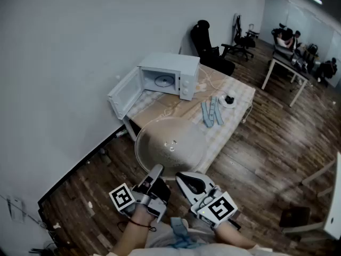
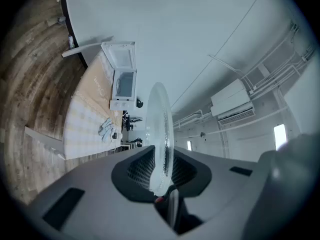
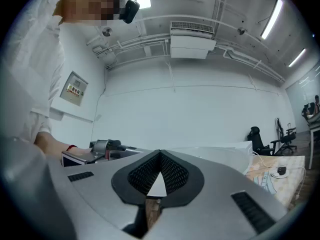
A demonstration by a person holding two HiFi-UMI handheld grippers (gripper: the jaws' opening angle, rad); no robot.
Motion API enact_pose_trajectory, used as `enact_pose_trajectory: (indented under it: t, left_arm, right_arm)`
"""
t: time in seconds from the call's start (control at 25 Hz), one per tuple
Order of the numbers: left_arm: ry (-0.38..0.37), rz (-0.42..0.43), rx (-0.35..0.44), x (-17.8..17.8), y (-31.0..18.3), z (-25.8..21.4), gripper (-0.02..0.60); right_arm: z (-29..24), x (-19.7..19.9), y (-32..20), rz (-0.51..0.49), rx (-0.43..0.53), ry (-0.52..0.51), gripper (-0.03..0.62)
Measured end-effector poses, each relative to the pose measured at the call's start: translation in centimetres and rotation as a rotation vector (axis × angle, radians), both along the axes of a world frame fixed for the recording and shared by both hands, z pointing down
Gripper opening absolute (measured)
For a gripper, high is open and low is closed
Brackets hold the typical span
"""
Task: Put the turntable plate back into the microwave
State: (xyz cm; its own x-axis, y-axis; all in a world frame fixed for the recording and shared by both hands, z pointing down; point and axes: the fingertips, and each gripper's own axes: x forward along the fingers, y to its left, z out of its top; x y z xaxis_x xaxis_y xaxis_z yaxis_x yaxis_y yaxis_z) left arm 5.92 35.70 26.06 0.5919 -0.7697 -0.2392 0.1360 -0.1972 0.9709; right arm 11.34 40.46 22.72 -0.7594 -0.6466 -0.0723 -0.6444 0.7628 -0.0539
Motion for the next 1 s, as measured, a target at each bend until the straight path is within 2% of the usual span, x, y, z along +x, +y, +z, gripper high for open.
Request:
enact_pose_trajectory:
  t: [0.56,0.76,1.0]
  left_arm:
    - [0.000,0.009,-0.001,0.22,-0.13,0.81,0.055]
    - [0.006,0.006,-0.001,0.07,-0.01,0.89,0.057]
    - [0.006,0.011,0.004,-0.04,0.18,0.87,0.058]
  right_arm:
    - [0.80,0.32,-0.56,0.000,-0.026,-0.009,0.031]
    - [0.49,0.45,-0.50,-0.015,-0.042,-0.091,0.034]
    - [0.34,0.57,-0.65,0.012,-0.036,-0.081,0.034]
